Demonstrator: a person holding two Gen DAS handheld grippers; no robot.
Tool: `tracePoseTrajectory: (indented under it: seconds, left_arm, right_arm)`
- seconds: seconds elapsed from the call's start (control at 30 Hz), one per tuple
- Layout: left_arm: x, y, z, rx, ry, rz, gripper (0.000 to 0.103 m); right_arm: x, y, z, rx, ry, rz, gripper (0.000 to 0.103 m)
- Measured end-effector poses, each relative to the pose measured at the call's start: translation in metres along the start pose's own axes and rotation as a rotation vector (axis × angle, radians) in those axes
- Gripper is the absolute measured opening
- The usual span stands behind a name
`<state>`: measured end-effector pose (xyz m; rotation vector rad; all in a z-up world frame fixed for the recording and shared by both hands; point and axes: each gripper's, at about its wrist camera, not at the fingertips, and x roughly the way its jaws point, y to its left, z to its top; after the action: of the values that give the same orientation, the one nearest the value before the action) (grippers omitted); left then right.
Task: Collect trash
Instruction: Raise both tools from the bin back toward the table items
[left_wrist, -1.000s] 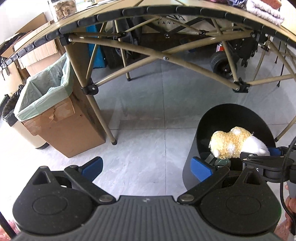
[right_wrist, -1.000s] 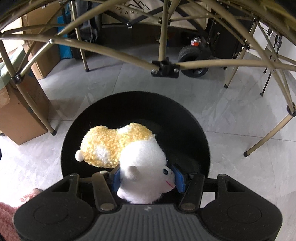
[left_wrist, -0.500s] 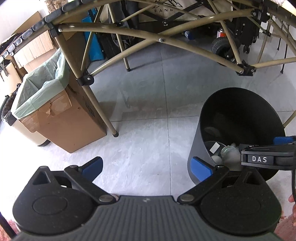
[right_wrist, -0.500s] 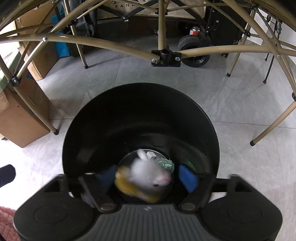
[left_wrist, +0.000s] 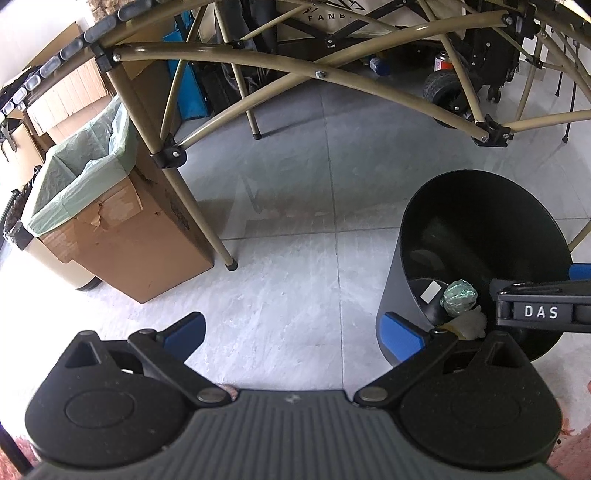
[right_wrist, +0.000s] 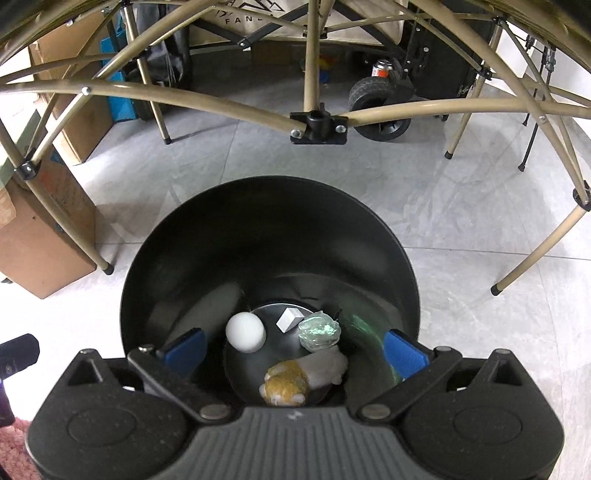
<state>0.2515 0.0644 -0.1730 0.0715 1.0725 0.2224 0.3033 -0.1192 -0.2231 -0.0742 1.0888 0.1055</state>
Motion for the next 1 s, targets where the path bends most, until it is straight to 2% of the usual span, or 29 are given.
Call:
tracePoseTrajectory:
  seconds: [0.2, 0.53, 0.8, 1.0]
  left_arm:
    - [-0.013, -0.004, 0.001, 0.002, -0.046, -0.017, 0.103]
    - [-0.046, -0.010, 0.006, -0.007, -0.176, -0.054, 0.103]
    - [-0.082, -0.007, 0.012, -0.045, -0.328, -0.091, 0.103]
    - [-0.110, -0.010, 0.022, -0.045, -0.453, -0.130, 0.103]
  right_arm:
    - [-0.023, -0.010, 0.002, 0.023, -0.052, 0.000, 0.103]
    - [-0.082, -0.042, 0.002, 0.055, -0.224, 0.016, 0.103]
    - [-0.131, -0.060, 0.003, 0.093, -0.397, 0.041, 0.103]
    - [-0.165, -0.074, 0.010, 0.141, -0.515, 0.101, 0.103]
